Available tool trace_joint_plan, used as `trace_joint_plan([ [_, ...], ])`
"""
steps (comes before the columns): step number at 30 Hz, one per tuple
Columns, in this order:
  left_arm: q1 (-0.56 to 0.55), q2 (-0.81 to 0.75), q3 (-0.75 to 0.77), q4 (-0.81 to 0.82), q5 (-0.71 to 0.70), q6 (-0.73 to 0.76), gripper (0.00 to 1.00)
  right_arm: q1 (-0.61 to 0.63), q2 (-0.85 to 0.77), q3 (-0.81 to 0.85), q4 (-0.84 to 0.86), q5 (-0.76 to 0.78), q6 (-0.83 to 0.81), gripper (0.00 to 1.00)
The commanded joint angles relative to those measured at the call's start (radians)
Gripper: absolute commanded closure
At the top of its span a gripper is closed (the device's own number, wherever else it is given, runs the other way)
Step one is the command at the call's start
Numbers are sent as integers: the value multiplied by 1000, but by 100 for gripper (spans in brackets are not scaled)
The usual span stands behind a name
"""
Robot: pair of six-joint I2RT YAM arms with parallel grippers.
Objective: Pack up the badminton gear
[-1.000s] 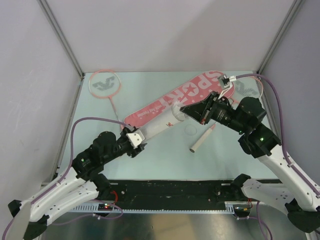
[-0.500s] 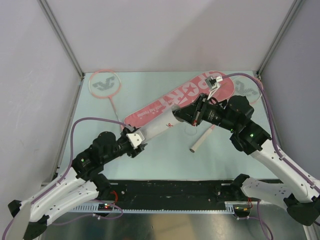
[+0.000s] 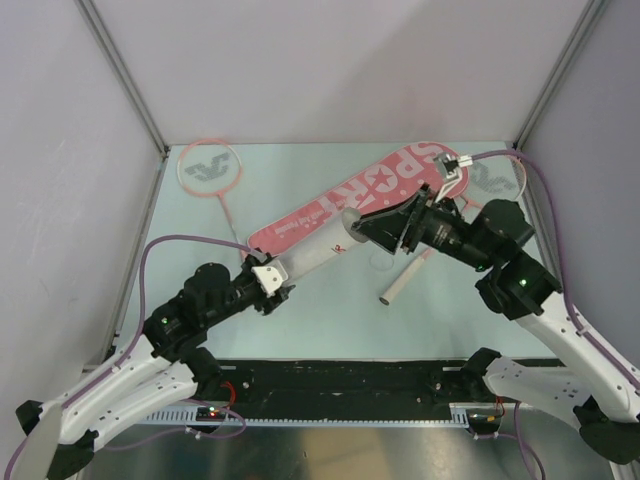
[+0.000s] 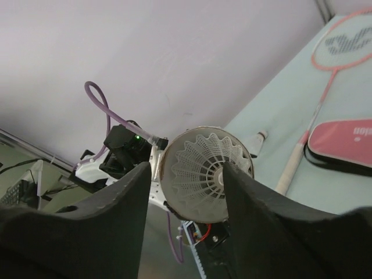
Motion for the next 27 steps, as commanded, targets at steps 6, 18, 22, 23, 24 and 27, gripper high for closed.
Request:
trace_joint_plan([
  [6,-6,15,52,85,-34,-106,48,-10,-102,10,-12,41,-94,5],
  [18,-5,148,263,103,149,-452,49,92,-83,-158,275,105,-149,1],
  [22,-6,195,284,139,217,-539,50,152,-12,-191,414,146,-192,1],
  [23,-6,198,277,159,230,-550,50,168,7,-192,446,165,-208,0],
  [24,-6,197,266,175,237,-560,50,186,35,-193,473,183,-225,1],
  [27,-6,185,230,230,249,-579,48,210,114,-192,577,182,-224,1],
])
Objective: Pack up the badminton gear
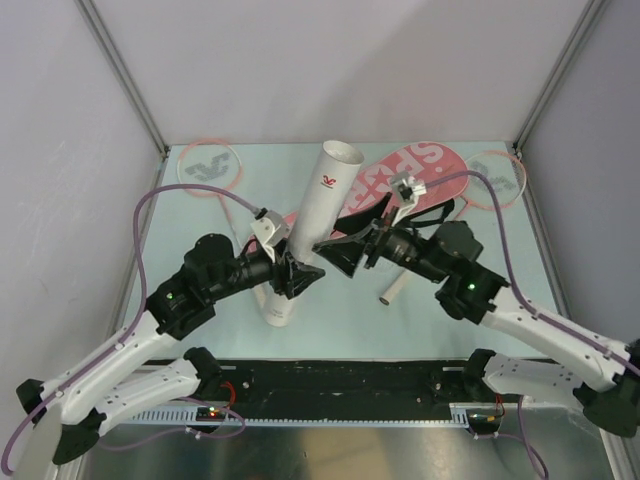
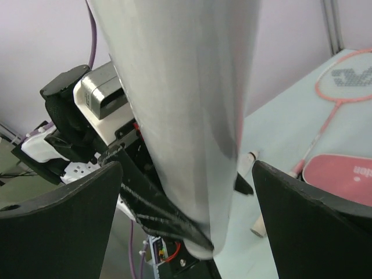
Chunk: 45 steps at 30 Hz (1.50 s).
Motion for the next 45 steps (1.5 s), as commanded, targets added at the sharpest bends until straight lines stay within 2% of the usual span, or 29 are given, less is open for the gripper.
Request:
trace_joint_plan([
  [1,-5,-26,-26,158,68,-93,48,43,91,4,263,36,-31,1],
  [7,-5,-51,-67,213,84,-114,45,62,202,5,401,22,35,6],
  [11,-5,-59,-75,219,65,-109,43,63,237,3,436,18,73,19],
  [16,-6,-65,-91,221,22,-97,27,58,237,3,443,21,97,42],
  [19,-5,-66,-100,221,8,-94,10,39,223,2,439,10,108,52],
  [20,-5,-66,-106,220,8,-91,5,31,216,2,435,7,114,53],
  [22,-5,-66,-114,220,4,-87,2,7,202,-3,427,3,130,54],
  [27,-6,-66,-131,210,-34,-77,0,-79,159,-23,403,-20,165,54],
  [33,-5,-84,-133,148,-128,-50,0,-222,48,-39,261,-23,151,53],
  [35,-4,-85,-132,131,-201,-58,0,-263,2,-48,180,7,119,52],
  [40,23,-45,-105,55,-526,-149,0,-363,-107,-99,55,25,82,51],
  [42,69,-24,-94,20,-602,-215,0,-386,-143,-119,19,30,77,51],
  [45,203,-8,-111,-23,-631,-394,3,-412,-181,-143,-20,24,79,51],
])
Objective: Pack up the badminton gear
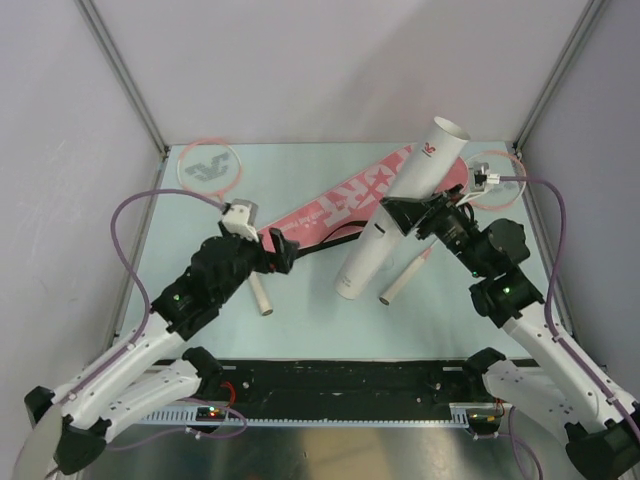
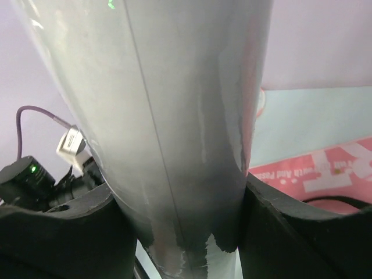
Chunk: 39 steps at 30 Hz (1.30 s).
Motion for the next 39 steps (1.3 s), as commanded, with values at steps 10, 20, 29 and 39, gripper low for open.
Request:
trace_joint_plan([
  [10,430,-178,-252,-98,-335,-830,26,-86,-71,-62,-87,-58,8,50],
  [20,572,-224,-432,-161,-292,-1106,46,-88,-68,-66,-86,-75,20,49],
  [29,615,-212,-445,-232,-386,-1136,45,-88,-59,-68,-80,-93,32,49],
  [39,690,-105,-439,-213,-431,-1089,45,-90,-55,-68,-70,-100,45,49],
])
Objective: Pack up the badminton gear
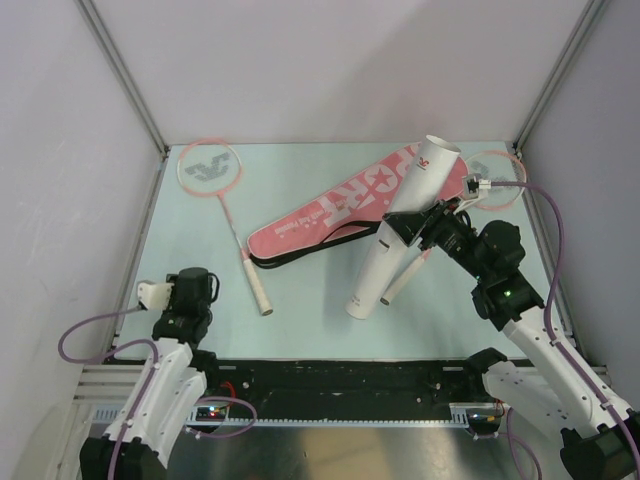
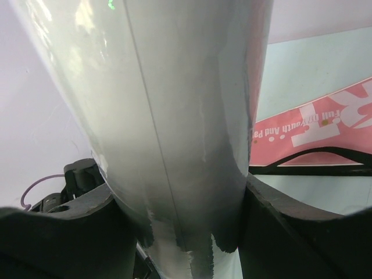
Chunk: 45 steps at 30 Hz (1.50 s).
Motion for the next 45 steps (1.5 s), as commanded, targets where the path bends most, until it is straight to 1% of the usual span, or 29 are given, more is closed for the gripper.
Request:
trace_joint_plan([
  [1,47,64,9,42,-50,23,46,-3,-7,6,75,-13,23,49],
  [4,80,115,-7,130,15,33,48,-4,-3,6,77,-20,31,49],
  [8,163,194,-31,242,122,47,53,-3,-1,6,83,-26,41,49],
  [12,207,247,-33,318,173,71,58,-3,0,6,100,-43,50,49],
  [14,213,261,-33,332,183,77,69,-3,-2,6,100,-48,50,49],
  [15,214,264,-33,335,186,79,79,-3,-4,6,98,-49,48,50],
  [17,214,258,-38,335,192,81,93,-3,-6,6,88,-52,40,49],
  [19,215,242,-40,336,197,94,98,-3,-5,6,76,-57,26,49],
  [24,214,203,15,310,209,190,100,-3,13,8,39,-72,-10,49],
  [26,214,206,63,294,231,257,100,-2,22,8,34,-84,-18,49],
  [28,214,217,119,285,282,341,100,0,32,10,25,-97,-33,50],
  [30,215,233,178,281,363,436,100,8,41,17,-4,-88,-65,50],
  [32,213,253,233,279,487,539,100,20,51,25,-45,-71,-110,50],
  [35,210,271,312,265,651,646,100,43,69,44,-113,-76,-167,51],
  [39,197,265,389,227,873,769,100,99,113,80,-203,-122,-236,51],
  [42,161,255,455,127,950,874,100,173,155,116,-263,-148,-301,51],
  [45,97,256,551,12,976,985,100,258,218,177,-361,-153,-380,50],
])
